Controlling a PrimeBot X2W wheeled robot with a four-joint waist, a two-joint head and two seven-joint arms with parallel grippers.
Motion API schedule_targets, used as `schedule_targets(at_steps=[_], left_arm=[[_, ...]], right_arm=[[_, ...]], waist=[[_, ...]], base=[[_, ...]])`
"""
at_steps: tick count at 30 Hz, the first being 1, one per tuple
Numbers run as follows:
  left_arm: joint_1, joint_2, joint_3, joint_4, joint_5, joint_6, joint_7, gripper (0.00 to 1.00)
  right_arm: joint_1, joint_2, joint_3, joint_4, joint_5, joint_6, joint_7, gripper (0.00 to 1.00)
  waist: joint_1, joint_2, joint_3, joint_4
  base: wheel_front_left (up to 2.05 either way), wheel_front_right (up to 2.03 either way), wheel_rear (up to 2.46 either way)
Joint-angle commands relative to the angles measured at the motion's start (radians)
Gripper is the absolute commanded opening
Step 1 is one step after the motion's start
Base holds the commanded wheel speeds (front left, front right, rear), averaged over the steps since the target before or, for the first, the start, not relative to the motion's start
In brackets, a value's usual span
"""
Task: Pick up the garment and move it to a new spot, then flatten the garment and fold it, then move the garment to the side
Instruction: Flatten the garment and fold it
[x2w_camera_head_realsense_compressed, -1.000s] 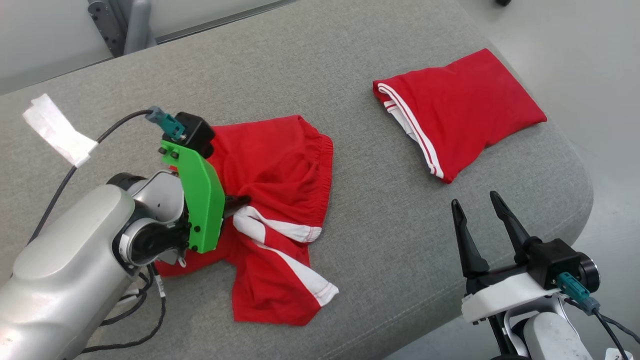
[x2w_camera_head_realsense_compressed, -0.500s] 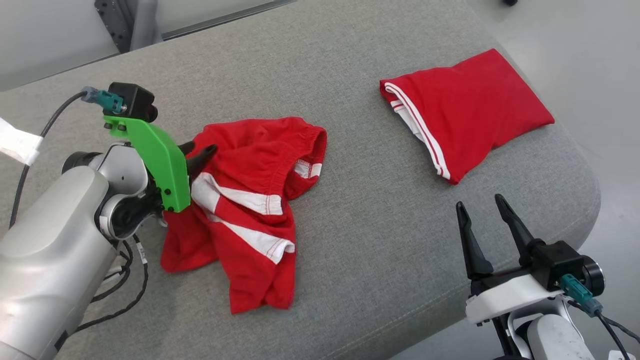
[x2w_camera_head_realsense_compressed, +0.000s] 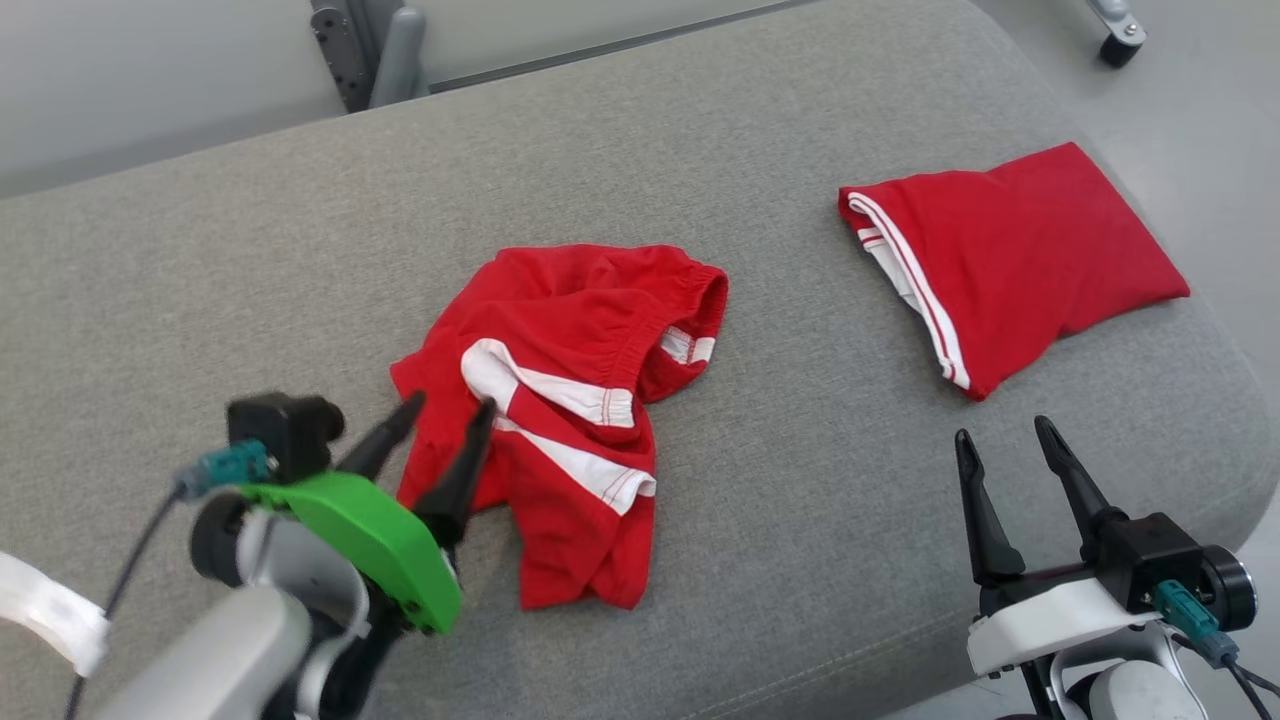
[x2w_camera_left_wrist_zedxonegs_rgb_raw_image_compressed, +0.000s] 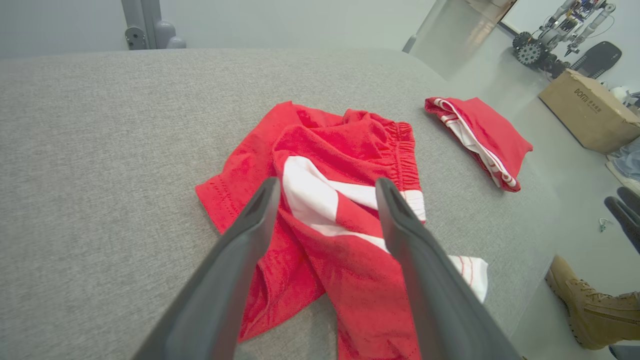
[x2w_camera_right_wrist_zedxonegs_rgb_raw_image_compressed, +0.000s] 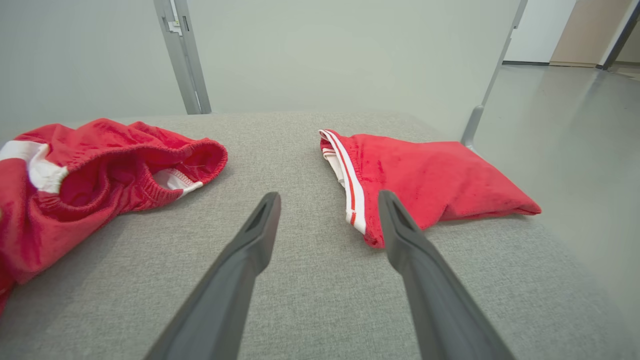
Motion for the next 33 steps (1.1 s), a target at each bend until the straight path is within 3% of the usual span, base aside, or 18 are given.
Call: schedule_targets(at_steps=[1,5,6,11,16,22,33], left_arm=[[0.037,-0.018,-0.016,-0.023,0.015,0.025,-0.015,1.0],[0.121,-0.112,-0.072,-0.05,0.023,0.075,-0.058,1.0],[0.121,-0.112,-0.072,-0.05,0.023,0.075,-0.058,1.0],[0.115,-0.229,-0.162,0.007,0.047,0.056,-0.047,1.0],[0.081,-0.273,-0.167,0.092,0.046,0.051,-0.045,1.0],[0.069,-0.286,-0.175,0.156,0.038,0.022,-0.041,1.0],[0.058,-0.263,-0.215,0.15,0.103,0.077,-0.021,1.0]], right_arm=[[-0.002,-0.008,-0.004,-0.003,-0.008,-0.002,-0.003,1.0],[-0.006,-0.018,0.001,-0.007,-0.01,-0.002,-0.003,1.0],[-0.006,-0.018,0.001,-0.007,-0.01,-0.002,-0.003,1.0],[0.005,-0.033,0.007,-0.008,-0.012,-0.002,-0.003,1.0],[-0.007,-0.035,0.01,-0.005,-0.007,-0.002,-0.003,1.0],[-0.005,-0.032,0.018,0.004,0.0,-0.002,-0.003,1.0],[0.003,-0.023,0.024,0.017,0.007,-0.002,-0.003,1.0]], waist=[[0.0,0.0,0.001,0.046],[0.0,0.0,0.001,0.083],[0.0,0.0,0.001,0.083],[0.0,0.0,0.005,0.124],[0.0,0.0,0.009,0.132],[0.0,0.0,0.002,0.115],[0.0,0.0,-0.012,0.086]], base=[[0.0,0.0,0.0],[0.0,0.0,0.0],[0.0,0.0,0.0],[0.0,0.0,0.0],[0.0,0.0,0.0],[0.0,0.0,0.0],[0.0,0.0,0.0]])
